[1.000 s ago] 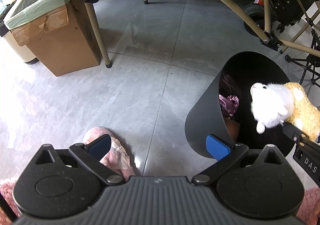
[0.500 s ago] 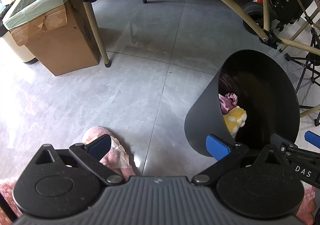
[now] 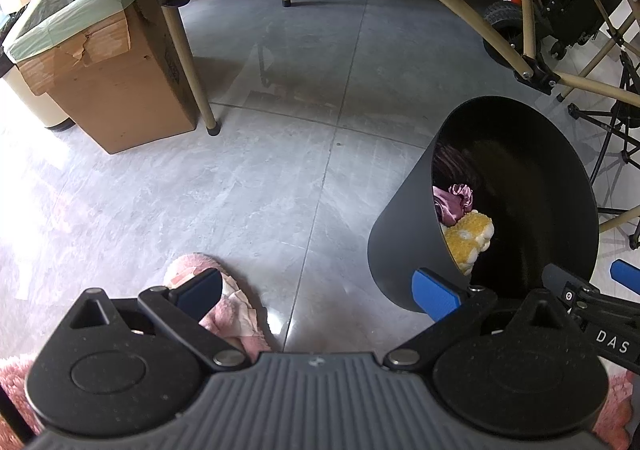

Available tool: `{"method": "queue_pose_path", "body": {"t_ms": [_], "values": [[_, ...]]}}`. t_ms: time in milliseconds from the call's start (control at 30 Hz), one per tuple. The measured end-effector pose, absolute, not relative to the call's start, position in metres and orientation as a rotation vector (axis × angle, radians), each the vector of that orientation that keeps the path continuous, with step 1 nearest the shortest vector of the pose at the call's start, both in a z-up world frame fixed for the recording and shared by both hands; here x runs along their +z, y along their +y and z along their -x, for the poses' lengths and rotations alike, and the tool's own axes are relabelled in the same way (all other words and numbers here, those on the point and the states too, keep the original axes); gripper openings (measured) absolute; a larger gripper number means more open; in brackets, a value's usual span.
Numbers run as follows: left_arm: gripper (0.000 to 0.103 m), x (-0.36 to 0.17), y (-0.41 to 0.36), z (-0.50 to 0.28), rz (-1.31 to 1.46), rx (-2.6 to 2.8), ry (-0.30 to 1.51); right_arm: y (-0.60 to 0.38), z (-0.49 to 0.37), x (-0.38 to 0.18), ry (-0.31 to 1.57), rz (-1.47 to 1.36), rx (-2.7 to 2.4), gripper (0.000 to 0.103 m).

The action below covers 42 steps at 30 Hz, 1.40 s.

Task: Collect trash
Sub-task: 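Open the right tool to drop the white-and-yellow plush into the bin, then raise both tools from the bin up toward the items on the table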

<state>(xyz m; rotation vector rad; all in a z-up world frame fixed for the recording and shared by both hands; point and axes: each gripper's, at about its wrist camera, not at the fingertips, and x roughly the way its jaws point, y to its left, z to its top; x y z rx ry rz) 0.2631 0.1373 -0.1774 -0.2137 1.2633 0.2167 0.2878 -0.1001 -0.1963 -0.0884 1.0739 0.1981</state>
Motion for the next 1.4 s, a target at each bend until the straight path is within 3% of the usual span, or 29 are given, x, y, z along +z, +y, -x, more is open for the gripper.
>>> {"method": "queue_pose_path", "body": {"t_ms": [667, 1400], "values": [[0.103, -0.132, 0.117, -0.259, 0.182, 0.177, 1.087, -0.124, -0.277, -0.159, 0.956, 0.007, 0.204, 0.1], [0.103, -0.027, 0.047, -0.252, 0.094, 0.086, 0.626, -0.196, -0.254, -0.041, 0.394, -0.119, 0.202, 0.103]]}}
